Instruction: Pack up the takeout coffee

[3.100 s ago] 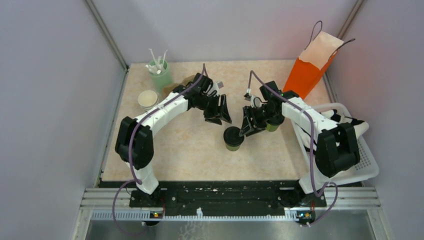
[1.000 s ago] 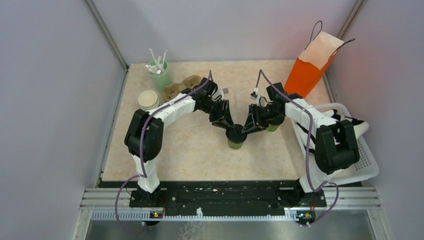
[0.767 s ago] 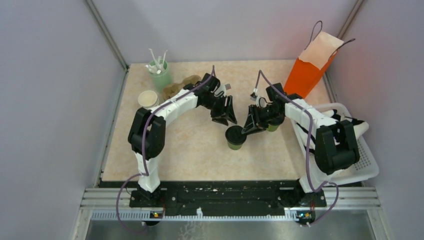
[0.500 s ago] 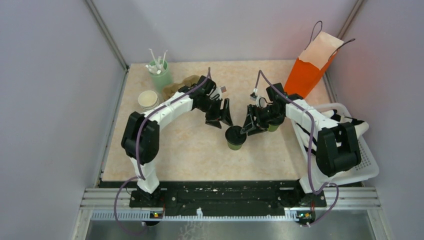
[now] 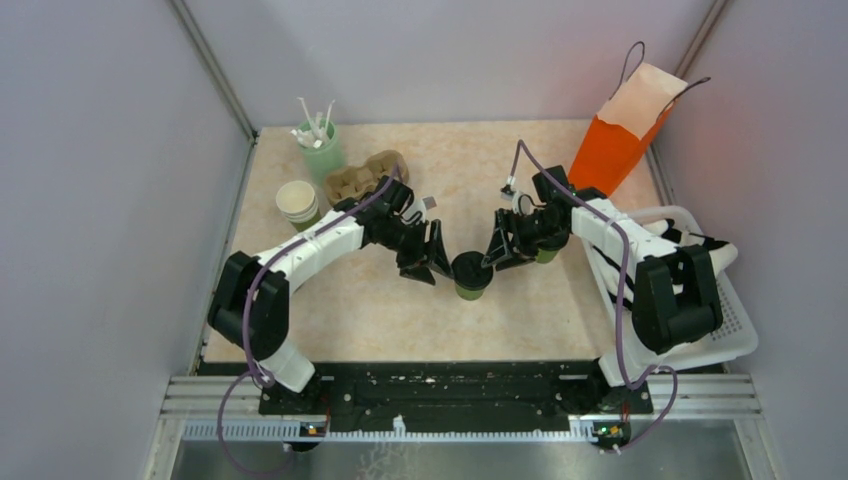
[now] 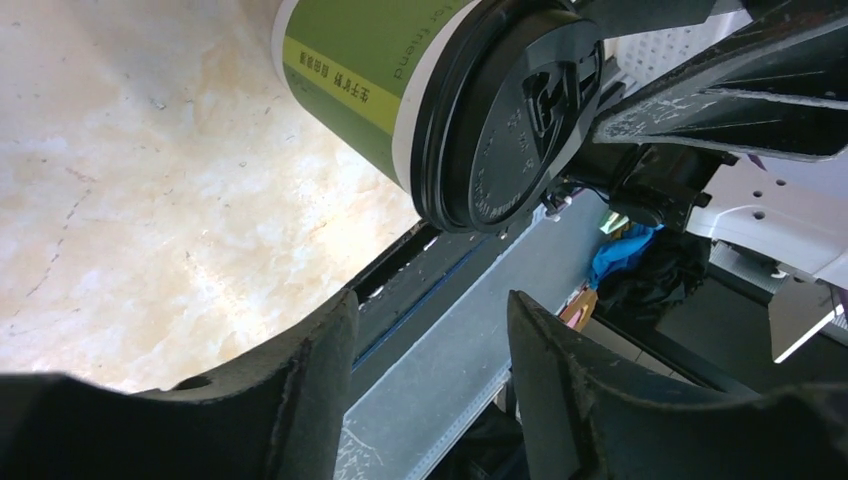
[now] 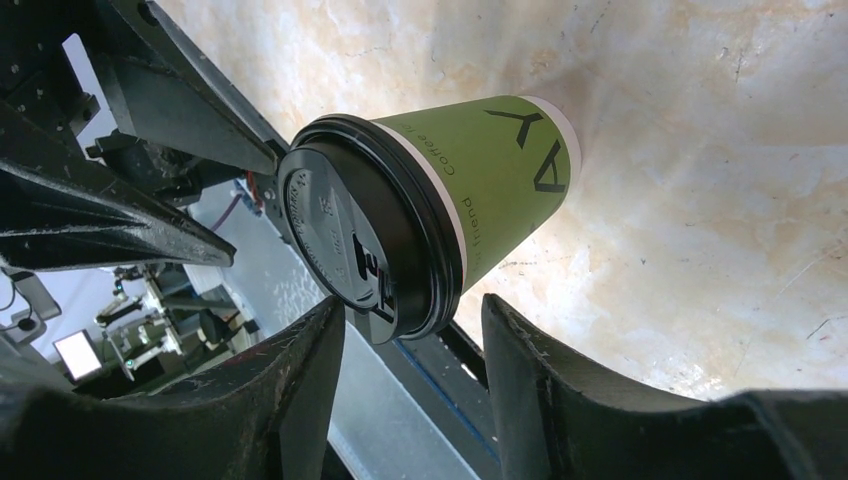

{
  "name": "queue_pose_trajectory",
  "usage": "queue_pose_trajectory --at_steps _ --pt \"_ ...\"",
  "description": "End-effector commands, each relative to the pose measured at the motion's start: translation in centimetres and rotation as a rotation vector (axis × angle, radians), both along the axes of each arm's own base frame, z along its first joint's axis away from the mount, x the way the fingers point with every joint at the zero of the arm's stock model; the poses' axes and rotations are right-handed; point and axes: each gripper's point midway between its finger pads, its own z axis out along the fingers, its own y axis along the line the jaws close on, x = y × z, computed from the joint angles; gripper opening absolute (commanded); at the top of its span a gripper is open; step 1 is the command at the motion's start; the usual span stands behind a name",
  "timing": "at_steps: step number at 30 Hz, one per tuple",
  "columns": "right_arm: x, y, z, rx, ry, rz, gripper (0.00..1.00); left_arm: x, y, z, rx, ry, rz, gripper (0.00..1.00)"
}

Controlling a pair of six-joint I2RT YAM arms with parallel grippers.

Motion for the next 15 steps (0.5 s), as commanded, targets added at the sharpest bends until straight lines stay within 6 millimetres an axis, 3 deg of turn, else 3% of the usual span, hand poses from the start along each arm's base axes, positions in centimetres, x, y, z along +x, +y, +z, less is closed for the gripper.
queue_pose_trajectory --at_steps 1,5,15 --pt "0.8 0.4 1.5 0.037 -0.063 0.009 0.52 0.3 -1.1 0.6 -0.062 0.002 -0.011 0.61" --pt "0.7 0.5 1.5 0.043 -0.061 0.013 0.5 0.6 -1.3 -0.6 -0.046 0.023 -0.017 0.49" --pt "0.6 0.6 1.3 0.049 -0.055 0.016 0.48 1.3 -1.7 -1.3 -0.042 0.027 -0.018 0.48"
